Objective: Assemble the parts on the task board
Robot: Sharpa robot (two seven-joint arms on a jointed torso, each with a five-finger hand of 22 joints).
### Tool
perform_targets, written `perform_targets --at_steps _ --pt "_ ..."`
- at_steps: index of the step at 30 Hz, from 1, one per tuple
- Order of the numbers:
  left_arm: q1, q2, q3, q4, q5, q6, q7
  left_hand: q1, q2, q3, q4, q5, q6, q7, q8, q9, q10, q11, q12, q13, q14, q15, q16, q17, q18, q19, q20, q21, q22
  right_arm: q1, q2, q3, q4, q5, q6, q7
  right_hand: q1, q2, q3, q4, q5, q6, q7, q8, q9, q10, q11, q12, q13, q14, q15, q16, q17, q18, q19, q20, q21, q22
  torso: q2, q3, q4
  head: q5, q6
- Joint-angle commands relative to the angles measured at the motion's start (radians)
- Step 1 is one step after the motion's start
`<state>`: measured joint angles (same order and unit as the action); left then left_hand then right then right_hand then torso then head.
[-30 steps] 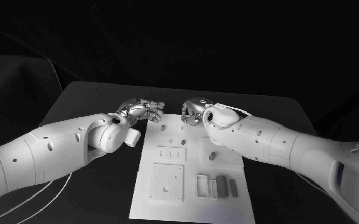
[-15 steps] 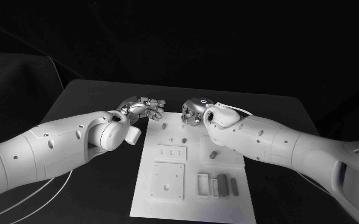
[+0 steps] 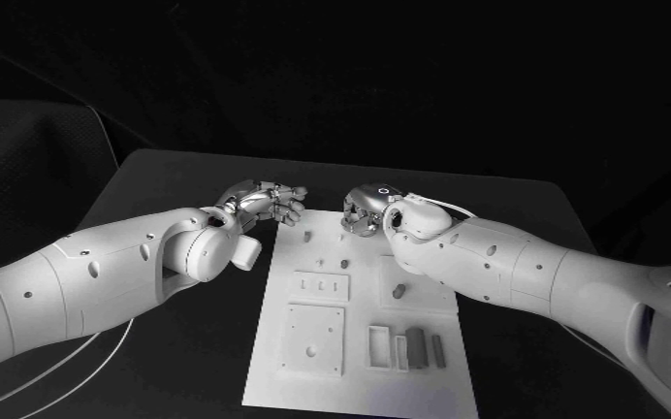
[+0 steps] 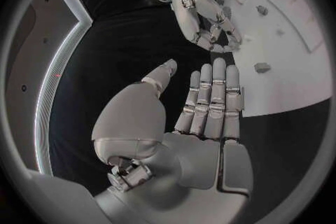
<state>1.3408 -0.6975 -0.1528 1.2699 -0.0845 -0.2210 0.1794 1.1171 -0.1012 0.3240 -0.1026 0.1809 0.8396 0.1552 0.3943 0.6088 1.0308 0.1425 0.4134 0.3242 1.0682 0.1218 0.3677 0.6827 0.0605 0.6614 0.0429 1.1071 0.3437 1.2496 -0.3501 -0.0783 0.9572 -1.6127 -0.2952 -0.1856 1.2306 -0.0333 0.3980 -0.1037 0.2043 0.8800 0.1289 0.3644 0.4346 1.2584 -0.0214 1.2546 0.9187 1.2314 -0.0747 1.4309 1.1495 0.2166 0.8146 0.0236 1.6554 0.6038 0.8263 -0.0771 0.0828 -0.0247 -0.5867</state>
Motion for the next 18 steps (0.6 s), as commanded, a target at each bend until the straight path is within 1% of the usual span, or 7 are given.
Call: perform_targets --at_steps 1,4,10,11,13,16,18 --pt "0.002 0.001 0.001 0.002 0.002 0.004 0.004 -0.006 0.003 -0.001 0.003 0.003 -0.008 0.0 -0.007 -0.002 -0.009 -0.001 -0.006 -0.002 -0.002 0.006 -0.005 0.0 0.019 -0.003 0.007 -0.005 -0.002 -0.001 0.0 -0.001 -0.003 -0.007 0.009 -0.003 0.002 -0.006 0.006 0.0 0.004 0.028 0.023 0.004 0.001 -0.002 -0.006 0.006 0.001 0.001 -0.003 0.005 0.001 0.006 0.006 -0.001 0.092 0.001 0.001 -0.0007 0.0001 -0.001 0.002" --pt "0.002 0.001 0.001 0.002 0.002 0.004 0.004 -0.006 0.003 -0.001 0.003 0.003 -0.008 0.0 -0.007 -0.002 -0.009 0.0 -0.006 -0.002 -0.002 0.006 -0.005 0.0 0.019 -0.003 0.007 -0.005 -0.002 -0.001 0.003 -0.001 -0.006 -0.002 0.011 -0.002 -0.002 -0.013 0.008 -0.001 0.003 0.026 0.024 0.002 0.0 0.0 -0.006 0.007 0.001 0.003 -0.004 0.007 0.001 0.007 0.007 -0.002 0.094 0.002 0.002 -0.0017 -0.0003 0.0 0.001" --pt "0.002 0.004 0.001 0.002 0.001 0.012 0.001 -0.006 0.003 -0.001 0.003 0.003 -0.008 0.0 -0.007 -0.002 -0.009 0.0 -0.007 -0.002 -0.002 0.006 -0.005 0.0 0.019 -0.003 0.007 -0.006 -0.002 -0.001 0.006 -0.001 -0.006 0.008 0.012 -0.009 -0.026 -0.041 0.015 0.007 0.002 0.006 0.025 -0.015 -0.008 -0.001 -0.007 0.005 -0.001 0.003 -0.005 0.008 -0.003 0.009 0.009 -0.001 0.098 0.004 0.003 -0.0025 0.0012 -0.002 0.001" --pt "0.002 0.004 0.001 0.002 0.001 0.012 0.001 -0.006 0.003 -0.001 0.003 0.003 -0.008 0.0 -0.007 -0.002 -0.009 0.0 -0.007 -0.002 -0.002 0.006 -0.005 0.0 0.019 -0.003 0.007 -0.006 -0.002 -0.001 0.007 -0.001 -0.007 0.01 0.01 -0.011 -0.038 -0.053 0.02 0.012 0.001 -0.005 0.028 -0.023 -0.012 -0.003 -0.007 0.004 -0.002 0.002 -0.005 0.008 -0.005 0.01 0.011 -0.001 0.1 0.005 0.003 -0.0029 0.0015 -0.002 0.001" --pt "0.002 0.004 0.001 0.002 0.001 0.011 0.001 -0.006 0.003 -0.001 0.003 0.003 -0.008 0.0 -0.007 -0.002 -0.009 0.0 -0.007 -0.002 -0.002 0.006 -0.005 0.0 0.019 -0.003 0.007 -0.006 -0.002 -0.001 0.006 -0.001 -0.007 0.014 0.012 -0.011 -0.07 -0.083 0.035 0.024 0.001 -0.062 0.031 -0.052 -0.027 -0.012 -0.005 0.002 -0.005 0.0 -0.004 0.011 -0.009 0.013 0.015 -0.002 0.104 0.007 0.003 -0.0035 0.0016 -0.003 0.0" --pt "0.002 0.002 0.001 0.0 0.001 0.009 0.001 -0.006 0.003 -0.001 0.002 0.003 -0.008 0.0 -0.007 -0.002 -0.01 0.0 -0.007 -0.002 -0.003 0.006 -0.006 0.0 0.019 -0.003 0.007 -0.006 -0.002 -0.001 0.005 -0.001 -0.006 0.016 0.006 -0.014 -0.088 -0.098 0.04 0.031 0.0 -0.092 0.035 -0.063 -0.035 -0.019 -0.003 0.001 -0.006 -0.003 -0.004 0.014 -0.011 0.014 0.016 -0.002 0.106 0.008 0.003 -0.0039 0.0012 -0.002 0.0" --pt "0.002 0.002 0.001 0.0 0.001 0.005 0.001 -0.006 0.003 -0.001 0.002 0.003 -0.008 0.0 -0.007 -0.002 -0.01 0.0 -0.007 -0.002 -0.003 0.006 -0.006 0.0 0.019 -0.003 0.007 -0.006 -0.002 -0.001 0.002 -0.001 -0.005 0.016 0.0 -0.016 -0.107 -0.113 0.046 0.038 0.0 -0.132 0.038 -0.073 -0.045 -0.028 0.0 0.0 -0.006 -0.006 -0.004 0.016 -0.013 0.016 0.016 -0.002 0.106 0.009 0.003 -0.0033 0.0008 -0.002 0.001"
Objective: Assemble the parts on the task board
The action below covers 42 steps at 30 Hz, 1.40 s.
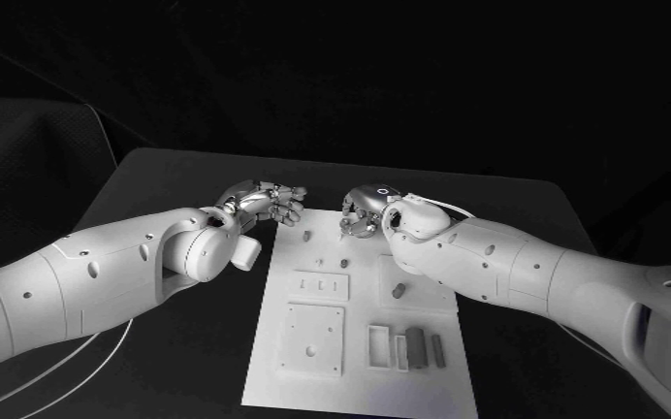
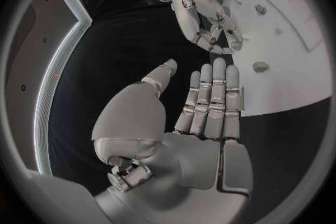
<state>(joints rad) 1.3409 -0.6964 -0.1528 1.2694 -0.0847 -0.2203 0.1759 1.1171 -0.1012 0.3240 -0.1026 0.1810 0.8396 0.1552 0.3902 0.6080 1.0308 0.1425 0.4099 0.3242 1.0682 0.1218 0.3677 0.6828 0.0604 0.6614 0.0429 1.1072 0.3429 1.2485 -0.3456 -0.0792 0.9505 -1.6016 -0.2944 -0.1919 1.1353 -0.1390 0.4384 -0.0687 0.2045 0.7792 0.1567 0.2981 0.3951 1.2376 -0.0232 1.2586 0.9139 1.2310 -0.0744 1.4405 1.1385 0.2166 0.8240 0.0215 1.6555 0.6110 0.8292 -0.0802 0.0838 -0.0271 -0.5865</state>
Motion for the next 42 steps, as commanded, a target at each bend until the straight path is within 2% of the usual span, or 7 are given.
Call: perform_targets --at_steps 1,6,11,20,21,31,42 --pt "0.002 0.001 0.001 -0.001 0.001 0.005 0.005 -0.006 0.003 -0.001 0.002 0.003 -0.008 0.0 -0.003 -0.001 -0.01 0.0 -0.004 -0.002 -0.003 0.006 -0.006 0.0 0.02 -0.003 0.007 -0.006 -0.001 0.0 -0.004 0.0 0.002 0.005 -0.002 -0.011 -0.014 -0.009 0.006 0.003 0.0 -0.034 0.011 -0.007 -0.006 -0.008 0.002 -0.004 -0.002 -0.006 -0.004 0.007 -0.002 0.016 0.007 0.0 0.106 0.002 0.001 0.0001 -0.0003 0.001 0.0" --pt "0.002 -0.001 0.001 -0.002 0.001 0.003 0.005 -0.006 0.003 -0.002 0.002 0.003 -0.009 0.0 -0.004 -0.001 -0.011 0.0 -0.005 -0.002 -0.003 0.006 -0.006 0.0 0.02 -0.003 0.007 -0.006 -0.001 0.0 -0.02 0.0 0.011 0.005 -0.023 -0.013 -0.016 -0.011 0.006 0.004 0.0 -0.038 0.011 -0.008 -0.007 -0.009 0.002 -0.004 -0.002 -0.007 -0.004 0.007 -0.002 0.016 0.006 0.0 0.106 0.002 0.001 0.0007 -0.0015 -0.001 0.002" --pt "0.002 -0.005 0.001 -0.005 0.001 0.004 0.005 -0.006 0.002 -0.002 0.002 0.003 -0.01 0.001 -0.005 -0.002 -0.011 0.0 -0.005 -0.002 -0.003 0.006 -0.006 0.0 0.02 -0.004 0.007 -0.006 -0.001 0.0 -0.063 0.004 0.052 0.023 -0.088 -0.017 -0.017 -0.011 0.007 0.004 0.0 -0.039 0.011 -0.008 -0.007 -0.01 0.002 -0.004 -0.002 -0.007 -0.004 0.007 -0.002 0.016 0.006 0.0 0.106 0.002 0.002 0.0024 -0.0031 -0.003 0.004" --pt "0.002 -0.012 0.001 -0.018 0.0 0.007 0.017 -0.006 0.001 -0.003 0.002 0.003 -0.012 0.001 -0.006 -0.002 -0.012 0.0 -0.007 -0.002 -0.003 0.007 -0.007 0.0 0.019 -0.004 0.007 -0.007 -0.001 0.002 -0.203 0.072 0.191 0.073 -0.084 -0.022 -0.022 -0.008 0.017 0.002 0.0 0.001 0.01 0.021 0.002 -0.006 -0.001 0.003 0.0 -0.002 -0.006 0.015 -0.003 0.02 0.012 -0.002 0.112 0.005 0.003 0.0089 -0.0109 -0.01 0.02" --pt "0.002 -0.012 0.001 -0.021 0.0 0.007 0.017 -0.006 0.0 -0.003 0.002 0.003 -0.012 0.001 -0.007 -0.002 -0.013 0.0 -0.007 -0.003 -0.003 0.007 -0.008 0.0 0.019 -0.004 0.007 -0.007 -0.001 0.002 -0.22 0.074 0.205 0.084 -0.08 -0.023 -0.023 -0.008 0.018 0.002 0.0 0.007 0.01 0.024 0.004 -0.006 -0.001 0.004 0.0 -0.001 -0.006 0.015 -0.003 0.02 0.012 -0.002 0.112 0.005 0.003 0.0083 -0.01 -0.012 0.023" --pt "0.001 -0.016 0.001 -0.026 -0.005 0.008 0.018 -0.007 -0.001 -0.004 0.002 0.003 -0.013 0.001 -0.007 -0.003 -0.013 0.001 -0.008 -0.003 -0.004 0.007 -0.008 0.0 0.019 -0.004 0.007 -0.007 -0.002 0.001 -0.327 0.074 0.277 0.114 -0.015 -0.023 -0.029 -0.02 0.016 -0.003 -0.001 0.013 0.011 0.027 0.004 -0.013 0.0 0.002 -0.001 -0.007 -0.006 0.014 -0.005 0.02 0.008 -0.001 0.11 0.005 0.008 0.0244 -0.0239 -0.005 0.032" --pt "0.0 -0.015 0.0 -0.033 -0.008 0.012 0.016 -0.007 -0.001 -0.004 0.002 0.003 -0.014 0.001 -0.008 -0.003 -0.013 0.001 -0.008 -0.003 -0.004 0.007 -0.008 0.0 0.019 -0.005 0.007 -0.008 -0.002 -0.03 -0.329 0.074 0.237 0.102 0.016 -0.022 -0.049 -0.044 0.005 -0.017 -0.002 -0.03 0.013 0.007 -0.007 -0.04 0.008 -0.007 -0.005 -0.033 -0.001 0.006 -0.012 0.017 -0.012 0.001 0.1 0.003 0.008 0.0208 -0.0213 -0.014 0.028"
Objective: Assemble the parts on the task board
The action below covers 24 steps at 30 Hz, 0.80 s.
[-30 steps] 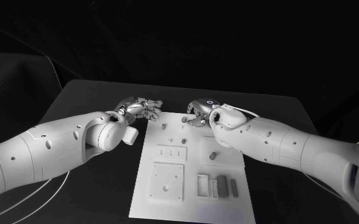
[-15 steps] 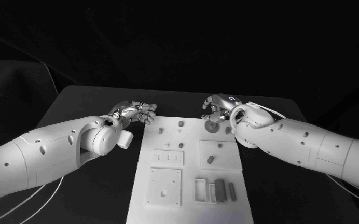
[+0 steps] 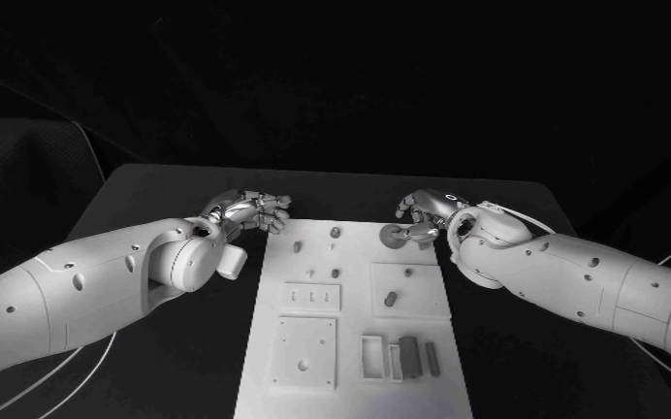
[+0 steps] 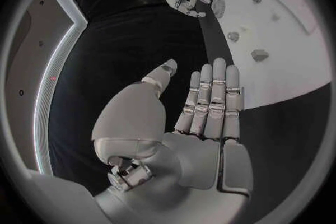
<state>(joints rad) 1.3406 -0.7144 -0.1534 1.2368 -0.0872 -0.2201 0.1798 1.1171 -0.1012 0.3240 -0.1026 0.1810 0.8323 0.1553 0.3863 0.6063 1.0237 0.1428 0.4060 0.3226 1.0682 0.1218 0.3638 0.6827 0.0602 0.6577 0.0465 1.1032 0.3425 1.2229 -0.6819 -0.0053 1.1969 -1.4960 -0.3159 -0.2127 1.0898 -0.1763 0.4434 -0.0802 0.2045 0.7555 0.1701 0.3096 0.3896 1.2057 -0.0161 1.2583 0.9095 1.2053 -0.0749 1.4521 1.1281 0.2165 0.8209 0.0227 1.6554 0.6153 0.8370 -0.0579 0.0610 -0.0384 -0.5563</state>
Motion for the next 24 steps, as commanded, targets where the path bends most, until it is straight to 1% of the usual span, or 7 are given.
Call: perform_targets --at_steps 1,3,5,8,11,17,24 --pt "0.001 0.003 0.001 -0.001 -0.006 0.013 0.012 -0.007 -0.001 -0.004 0.002 0.003 -0.006 0.001 -0.004 -0.001 -0.006 0.0 -0.004 -0.001 -0.004 0.007 -0.005 0.0 0.019 -0.001 0.004 -0.004 -0.001 -0.009 0.012 0.0 -0.016 -0.004 0.04 0.001 -0.005 -0.008 -0.001 -0.006 -0.002 -0.009 0.0 -0.006 -0.002 -0.009 0.001 -0.007 -0.001 -0.008 0.0 -0.006 -0.002 0.016 -0.01 0.0 0.099 -0.002 0.001 -0.0022 0.002 -0.004 -0.005" --pt "0.001 0.004 0.001 -0.002 -0.006 0.013 0.012 -0.007 -0.001 -0.004 0.002 0.003 -0.006 0.001 -0.004 -0.001 -0.006 0.0 -0.005 -0.001 -0.004 0.007 -0.005 0.0 0.019 -0.001 0.004 -0.004 -0.001 -0.018 0.021 0.0 -0.027 -0.006 0.042 0.002 -0.01 -0.011 -0.003 -0.007 -0.002 -0.019 0.0 -0.009 -0.005 -0.014 0.002 -0.008 -0.002 -0.012 0.001 -0.007 -0.002 0.016 -0.014 0.001 0.098 -0.002 0.001 -0.003 0.0025 -0.004 -0.006" --pt "0.0 0.005 0.001 -0.003 -0.006 0.014 0.011 -0.007 -0.001 -0.004 0.002 0.003 -0.006 0.001 -0.004 -0.001 -0.006 0.0 -0.005 -0.001 -0.004 0.007 -0.005 0.0 0.019 -0.001 0.004 -0.004 -0.001 -0.025 0.03 0.0 -0.04 -0.006 0.046 0.003 -0.019 -0.017 -0.007 -0.011 -0.001 -0.053 0.001 -0.018 -0.012 -0.025 0.007 -0.009 -0.002 -0.023 0.004 -0.008 -0.005 0.014 -0.022 0.002 0.094 -0.003 0.001 -0.0036 0.0032 -0.005 -0.007" --pt "0.0 0.006 0.001 -0.005 -0.006 0.014 0.011 -0.007 -0.001 -0.004 0.002 0.003 -0.006 0.001 -0.004 -0.001 -0.006 0.0 -0.005 -0.001 -0.004 0.007 -0.005 0.0 0.019 -0.001 0.004 -0.004 -0.001 -0.031 0.038 0.0 -0.056 -0.005 0.041 0.006 -0.025 -0.02 -0.009 -0.01 -0.002 -0.067 0.002 -0.021 -0.015 -0.029 0.008 -0.009 -0.002 -0.028 0.005 -0.007 -0.005 0.013 -0.025 0.002 0.093 -0.003 0.002 -0.0046 0.0039 -0.005 -0.008" --pt "0.0 0.006 0.0 -0.006 -0.006 0.014 0.01 -0.007 -0.001 -0.004 0.002 0.003 -0.007 0.001 -0.004 -0.001 -0.006 0.0 -0.005 -0.001 -0.004 0.007 -0.005 0.0 0.019 -0.001 0.004 -0.004 -0.001 -0.033 0.041 0.0 -0.07 -0.003 0.034 0.007 -0.028 -0.02 -0.01 -0.009 -0.002 -0.071 0.002 -0.022 -0.016 -0.03 0.009 -0.009 -0.002 -0.028 0.006 -0.007 -0.005 0.012 -0.025 0.002 0.093 -0.004 0.002 -0.0055 0.0045 -0.004 -0.009" --pt "0.0 0.005 0.0 -0.006 -0.006 0.015 0.009 -0.007 -0.001 -0.004 0.002 0.003 -0.007 0.001 -0.004 -0.001 -0.007 0.0 -0.005 -0.001 -0.004 0.007 -0.005 0.0 0.019 -0.001 0.004 -0.004 -0.001 -0.033 0.047 0.0 -0.083 0.002 0.027 0.006 -0.036 -0.02 -0.012 -0.006 -0.002 -0.079 0.002 -0.022 -0.018 -0.032 0.01 -0.008 -0.002 -0.031 0.006 -0.007 -0.006 0.011 -0.027 0.003 0.092 -0.004 0.001 -0.0063 0.0026 -0.004 -0.007" --pt "0.0 0.006 0.0 -0.008 -0.006 0.016 0.007 -0.007 -0.001 -0.004 0.002 0.003 -0.007 0.001 -0.005 -0.001 -0.007 0.0 -0.005 -0.001 -0.004 0.007 -0.005 0.0 0.019 -0.001 0.004 -0.004 -0.001 -0.033 0.045 0.0 -0.093 0.005 0.025 0.004 -0.046 -0.017 -0.012 0.0 -0.001 -0.084 0.002 -0.02 -0.019 -0.034 0.011 -0.007 -0.001 -0.032 0.007 -0.006 -0.006 0.01 -0.027 0.004 0.092 -0.004 0.002 -0.0055 0.0041 -0.003 -0.007"
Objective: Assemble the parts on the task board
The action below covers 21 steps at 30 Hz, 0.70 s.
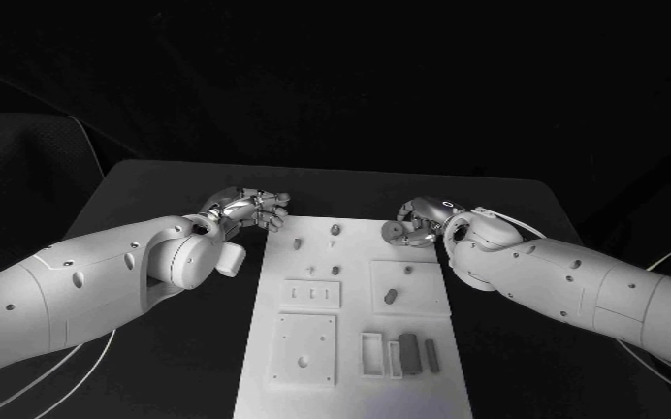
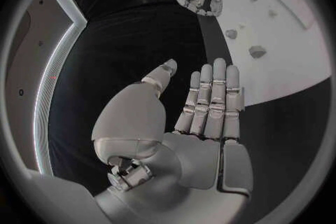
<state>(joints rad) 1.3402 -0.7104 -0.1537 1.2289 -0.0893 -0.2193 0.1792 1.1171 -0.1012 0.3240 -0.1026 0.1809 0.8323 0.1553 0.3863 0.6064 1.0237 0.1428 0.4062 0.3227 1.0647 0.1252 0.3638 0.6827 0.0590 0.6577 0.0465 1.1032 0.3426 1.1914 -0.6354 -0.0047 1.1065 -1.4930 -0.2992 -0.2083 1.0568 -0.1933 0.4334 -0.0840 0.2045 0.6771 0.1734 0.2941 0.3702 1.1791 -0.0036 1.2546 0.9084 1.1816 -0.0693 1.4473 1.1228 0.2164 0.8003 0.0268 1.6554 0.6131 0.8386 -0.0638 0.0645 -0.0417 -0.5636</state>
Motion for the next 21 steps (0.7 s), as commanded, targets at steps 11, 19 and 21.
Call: perform_targets --at_steps 11,19,21 --pt "0.001 0.002 0.001 -0.001 -0.005 0.02 0.005 -0.007 0.0 -0.004 0.003 0.003 -0.007 0.001 -0.005 -0.002 -0.007 0.001 -0.006 -0.001 0.0 0.003 -0.006 0.0 0.02 -0.001 0.004 -0.004 -0.002 -0.001 -0.005 0.0 -0.001 0.029 0.015 0.0 -0.022 0.004 0.0 0.012 -0.001 -0.004 -0.001 0.001 0.002 -0.007 -0.001 -0.001 0.0 -0.009 0.002 0.001 -0.001 0.01 -0.006 0.0 0.093 -0.001 0.002 0.002 -0.001 0.002 -0.002" --pt "0.001 0.003 0.001 -0.004 -0.007 0.023 -0.003 -0.008 0.0 -0.005 0.003 0.003 -0.007 0.001 -0.005 -0.002 -0.007 0.001 -0.006 -0.002 0.0 0.003 -0.006 0.0 0.02 -0.001 0.004 -0.004 -0.002 -0.001 -0.005 0.0 0.0 0.094 0.045 0.003 -0.023 0.005 0.0 0.012 -0.001 -0.004 -0.001 0.001 0.002 -0.007 -0.001 -0.001 0.0 -0.009 0.002 0.001 -0.001 0.01 -0.006 0.0 0.093 -0.001 0.003 0.0016 -0.0006 0.002 -0.003" --pt "0.001 0.004 0.001 -0.005 -0.007 0.025 -0.004 -0.008 0.0 -0.005 0.003 0.003 -0.008 0.001 -0.005 -0.002 -0.007 0.001 -0.007 -0.002 0.0 0.003 -0.006 0.0 0.02 -0.001 0.004 -0.004 -0.002 -0.001 -0.006 0.001 0.002 0.1 0.05 0.004 -0.023 0.005 0.0 0.012 -0.001 -0.004 -0.001 0.001 0.002 -0.007 -0.001 -0.001 0.0 -0.009 0.002 0.001 -0.001 0.01 -0.006 0.0 0.093 -0.001 0.003 0.0012 -0.0003 0.002 -0.003"
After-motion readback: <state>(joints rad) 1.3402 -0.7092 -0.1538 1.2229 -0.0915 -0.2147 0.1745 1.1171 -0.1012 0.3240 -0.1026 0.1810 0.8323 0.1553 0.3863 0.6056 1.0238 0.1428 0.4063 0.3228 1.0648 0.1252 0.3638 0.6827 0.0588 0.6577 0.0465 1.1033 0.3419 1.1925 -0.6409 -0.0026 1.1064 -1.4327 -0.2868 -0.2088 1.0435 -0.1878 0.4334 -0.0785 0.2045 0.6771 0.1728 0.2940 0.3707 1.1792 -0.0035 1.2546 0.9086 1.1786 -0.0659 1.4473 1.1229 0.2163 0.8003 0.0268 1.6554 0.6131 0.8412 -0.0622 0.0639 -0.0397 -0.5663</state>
